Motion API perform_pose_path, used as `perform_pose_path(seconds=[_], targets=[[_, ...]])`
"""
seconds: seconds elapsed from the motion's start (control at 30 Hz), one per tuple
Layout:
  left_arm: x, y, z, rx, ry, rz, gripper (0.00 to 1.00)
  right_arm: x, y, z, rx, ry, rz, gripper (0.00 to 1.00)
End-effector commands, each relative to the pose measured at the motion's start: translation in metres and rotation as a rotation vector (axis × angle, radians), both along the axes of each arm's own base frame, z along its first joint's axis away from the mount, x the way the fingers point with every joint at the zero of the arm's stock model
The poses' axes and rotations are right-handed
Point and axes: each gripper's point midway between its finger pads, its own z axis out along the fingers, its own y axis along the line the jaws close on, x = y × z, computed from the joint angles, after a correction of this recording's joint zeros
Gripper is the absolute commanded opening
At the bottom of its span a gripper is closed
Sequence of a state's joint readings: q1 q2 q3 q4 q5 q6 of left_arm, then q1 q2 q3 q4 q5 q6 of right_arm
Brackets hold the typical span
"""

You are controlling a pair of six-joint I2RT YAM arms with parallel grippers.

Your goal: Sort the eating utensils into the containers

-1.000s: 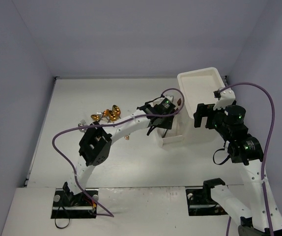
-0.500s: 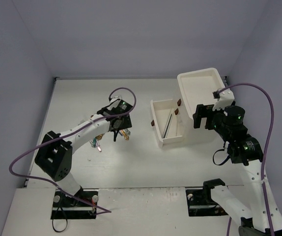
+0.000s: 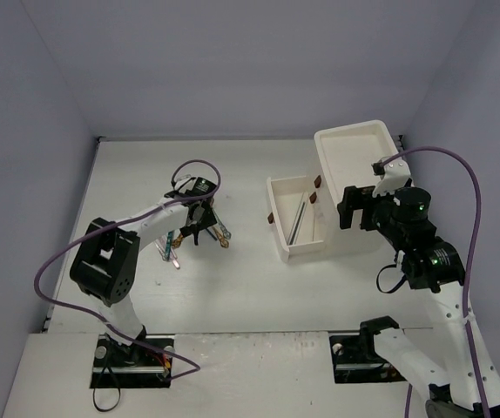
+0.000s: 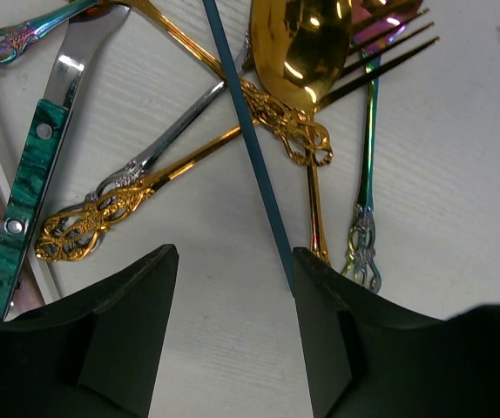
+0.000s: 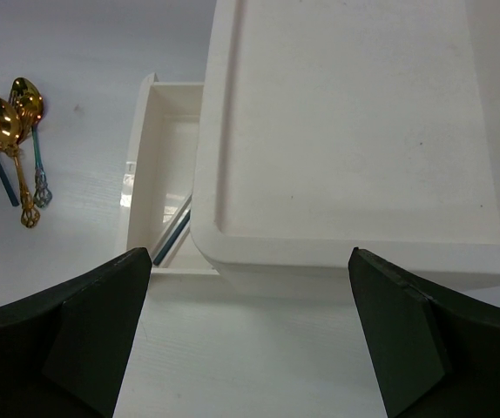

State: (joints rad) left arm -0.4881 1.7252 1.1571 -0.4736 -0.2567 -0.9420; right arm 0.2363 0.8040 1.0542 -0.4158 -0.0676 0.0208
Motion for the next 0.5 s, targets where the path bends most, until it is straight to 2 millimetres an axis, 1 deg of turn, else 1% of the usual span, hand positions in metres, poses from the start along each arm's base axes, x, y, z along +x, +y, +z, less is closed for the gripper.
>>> perform_pose_path(seconds=[0.0,0.27,0.37,0.47], targets=[[0.034,-0.007,0.018,-0.068,-0.086,0.054,0.51,0.007,0.008,0.015,0.012,-0.059,0.029,0.95],[0.044,-0.007,0.009,-0.054,-0.067,0.056,0.47,0.007,0.008,0.015,0.009,-0.059,0.028,0.95],[0.041,-0.005,0.003,-0.051,-0.049,0.06,0.42,0.007,0.008,0.014,0.007,-0.058,0.028,0.95],[0.033,-0.002,-0.003,-0.045,-0.028,0.069,0.34,0.008,0.007,0.013,0.003,-0.055,0.022,0.95]])
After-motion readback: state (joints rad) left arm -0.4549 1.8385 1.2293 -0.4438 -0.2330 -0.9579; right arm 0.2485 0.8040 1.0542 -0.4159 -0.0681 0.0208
